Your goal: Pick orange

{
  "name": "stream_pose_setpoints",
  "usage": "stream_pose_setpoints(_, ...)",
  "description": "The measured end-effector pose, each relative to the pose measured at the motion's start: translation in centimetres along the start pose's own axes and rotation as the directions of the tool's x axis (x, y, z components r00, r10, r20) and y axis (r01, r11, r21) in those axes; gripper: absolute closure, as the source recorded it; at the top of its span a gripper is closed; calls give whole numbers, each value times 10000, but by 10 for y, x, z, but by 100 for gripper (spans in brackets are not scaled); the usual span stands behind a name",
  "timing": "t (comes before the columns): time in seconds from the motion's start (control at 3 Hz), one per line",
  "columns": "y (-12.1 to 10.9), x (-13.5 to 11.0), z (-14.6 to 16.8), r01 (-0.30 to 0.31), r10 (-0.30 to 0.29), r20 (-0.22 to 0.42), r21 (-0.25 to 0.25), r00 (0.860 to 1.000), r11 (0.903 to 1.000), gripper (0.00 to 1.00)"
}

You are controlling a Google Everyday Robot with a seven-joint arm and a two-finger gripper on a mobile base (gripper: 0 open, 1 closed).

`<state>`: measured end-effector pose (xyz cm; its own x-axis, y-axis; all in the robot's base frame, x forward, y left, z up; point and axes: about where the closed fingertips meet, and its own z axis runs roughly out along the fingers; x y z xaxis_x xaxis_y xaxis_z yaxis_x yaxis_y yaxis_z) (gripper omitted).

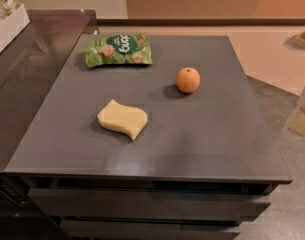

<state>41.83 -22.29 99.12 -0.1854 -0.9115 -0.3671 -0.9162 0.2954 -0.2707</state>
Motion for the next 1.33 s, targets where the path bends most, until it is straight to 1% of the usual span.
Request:
stream_pose_setpoints(0.33, -6, -18, -5, -51, 37, 1697, 78, 9855, 10000, 0)
stream_pose_setpoints(0.67, -18, -38, 4, -198, 178, 2783, 44, 9603, 9998, 0)
stream_pose_setpoints(1.0, -30, -56, 22, -470, 451, 3451, -29, 9375, 9989, 0)
stream_pose_setpoints(1.33, -40, -63, 43, -848, 812, 3653, -62, 9274, 9964, 0)
